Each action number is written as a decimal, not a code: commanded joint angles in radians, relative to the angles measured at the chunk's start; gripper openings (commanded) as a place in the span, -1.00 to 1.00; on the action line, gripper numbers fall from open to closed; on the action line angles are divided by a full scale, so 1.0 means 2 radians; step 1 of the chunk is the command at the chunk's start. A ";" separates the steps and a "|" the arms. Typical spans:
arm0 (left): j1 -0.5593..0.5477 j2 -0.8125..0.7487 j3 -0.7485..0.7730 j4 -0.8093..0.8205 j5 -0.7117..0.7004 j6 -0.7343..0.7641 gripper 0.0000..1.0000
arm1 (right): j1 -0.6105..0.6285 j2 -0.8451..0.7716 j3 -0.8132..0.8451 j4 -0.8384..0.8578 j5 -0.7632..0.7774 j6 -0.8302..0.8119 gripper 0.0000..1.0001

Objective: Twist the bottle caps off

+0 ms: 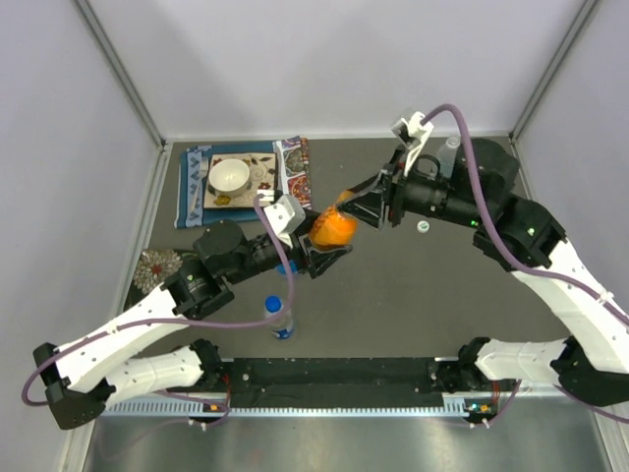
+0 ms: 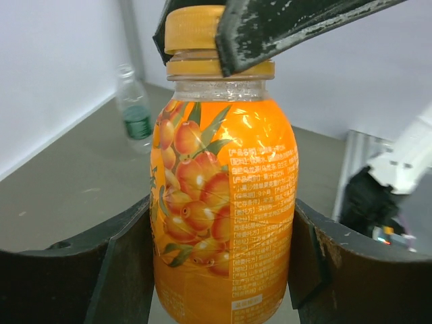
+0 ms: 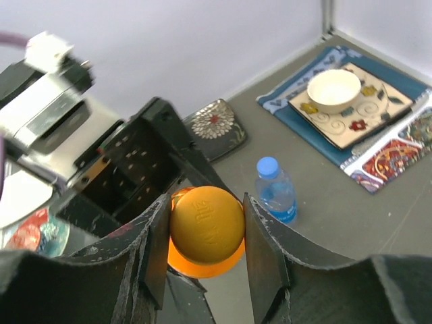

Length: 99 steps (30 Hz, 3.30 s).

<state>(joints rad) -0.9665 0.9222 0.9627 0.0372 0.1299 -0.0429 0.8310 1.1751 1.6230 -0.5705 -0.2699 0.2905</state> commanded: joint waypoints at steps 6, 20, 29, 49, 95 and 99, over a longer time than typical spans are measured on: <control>0.081 -0.009 0.007 0.118 0.319 -0.160 -0.30 | 0.002 -0.058 -0.025 0.015 -0.188 -0.127 -1.00; 0.125 0.027 -0.002 0.257 0.464 -0.312 -0.28 | 0.002 -0.082 -0.035 0.015 -0.419 -0.199 -1.00; 0.126 0.040 -0.006 0.258 0.478 -0.319 -0.28 | 0.002 -0.082 -0.041 0.016 -0.487 -0.205 -1.00; 0.125 0.020 0.003 0.120 0.374 -0.196 -0.30 | 0.002 -0.117 -0.023 0.053 -0.031 -0.159 -1.00; 0.126 -0.128 -0.058 0.024 0.177 -0.097 -0.30 | -0.192 0.369 -0.179 0.130 0.277 0.098 -1.00; 0.125 -0.126 -0.059 0.024 0.177 -0.097 -0.30 | -0.198 0.379 -0.172 0.124 0.262 0.095 -0.60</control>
<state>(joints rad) -0.7174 0.6704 0.8505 0.0502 0.4984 -0.2504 0.4557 1.9091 1.2335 -0.3153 0.2806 0.4808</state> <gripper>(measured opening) 0.681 0.416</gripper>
